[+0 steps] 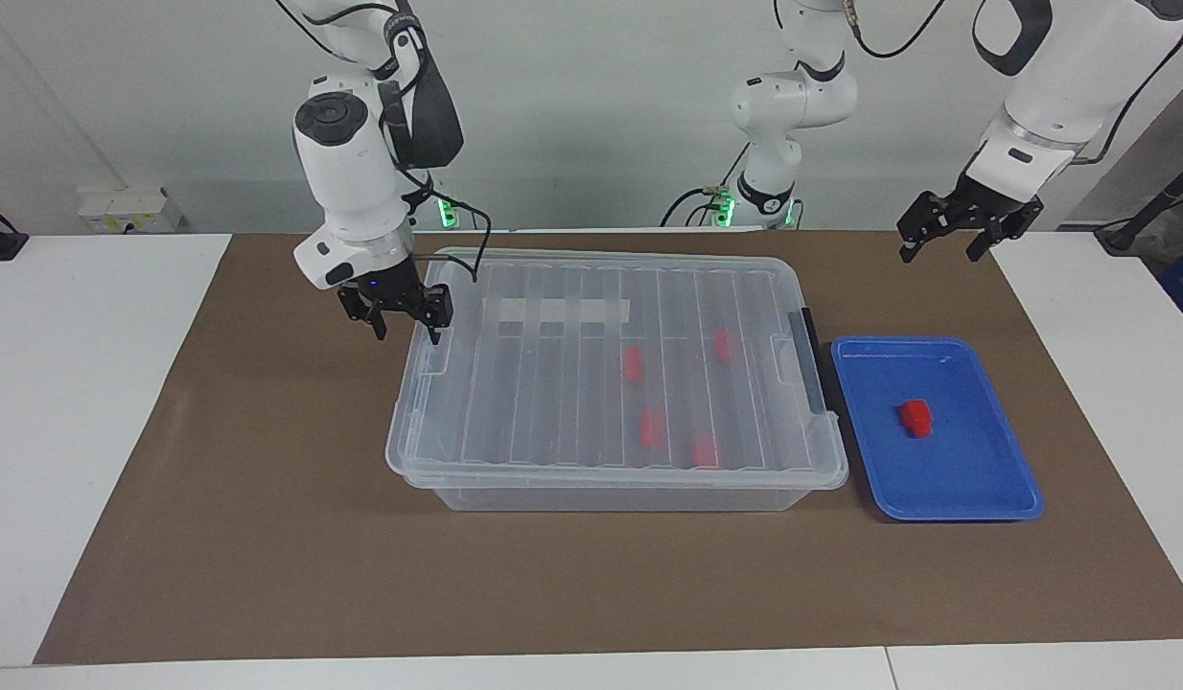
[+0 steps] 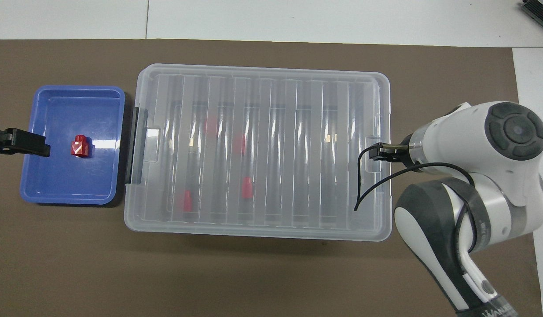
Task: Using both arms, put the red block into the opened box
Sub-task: 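Reach the right gripper to the clear lid's edge and grasp it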
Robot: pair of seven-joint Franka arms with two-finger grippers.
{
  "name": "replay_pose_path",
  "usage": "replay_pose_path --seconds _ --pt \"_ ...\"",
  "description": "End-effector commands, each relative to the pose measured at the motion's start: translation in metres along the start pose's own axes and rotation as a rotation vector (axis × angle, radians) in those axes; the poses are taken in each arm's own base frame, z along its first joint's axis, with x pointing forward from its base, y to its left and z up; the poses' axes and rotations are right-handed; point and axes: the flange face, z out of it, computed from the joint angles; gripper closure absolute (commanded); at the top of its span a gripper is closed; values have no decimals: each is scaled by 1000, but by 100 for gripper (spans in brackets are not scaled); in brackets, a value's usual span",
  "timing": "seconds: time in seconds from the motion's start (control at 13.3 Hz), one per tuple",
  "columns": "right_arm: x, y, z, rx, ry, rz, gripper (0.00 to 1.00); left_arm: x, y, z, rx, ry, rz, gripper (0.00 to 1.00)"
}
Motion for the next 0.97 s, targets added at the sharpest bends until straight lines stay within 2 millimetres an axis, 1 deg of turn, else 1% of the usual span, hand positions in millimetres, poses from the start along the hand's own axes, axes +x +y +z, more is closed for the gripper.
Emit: replay_pose_path --seconds 0.0,0.15,0.22,0.38,0.6,0.67,0.82,0.9 --pt "-10 6 0 -10 17 10 18 -20 -16 22 22 43 -3 0" --pt "-9 11 -1 -14 13 9 18 -22 -20 34 26 69 19 0" --pt "-9 13 -1 -15 12 0 18 -21 -29 37 27 78 3 0" --pt "-5 27 2 -20 5 -16 18 -18 -35 44 29 87 6 0" --pt "-2 40 3 -23 0 -17 18 -19 -37 47 30 87 9 0" --pt "0 46 3 -25 -2 -9 18 -19 -37 47 29 85 9 0" --pt "5 66 3 -26 -5 -16 18 -16 -37 52 30 92 9 0" --pt "8 76 3 -29 -5 -21 18 -14 -39 61 30 99 8 0"
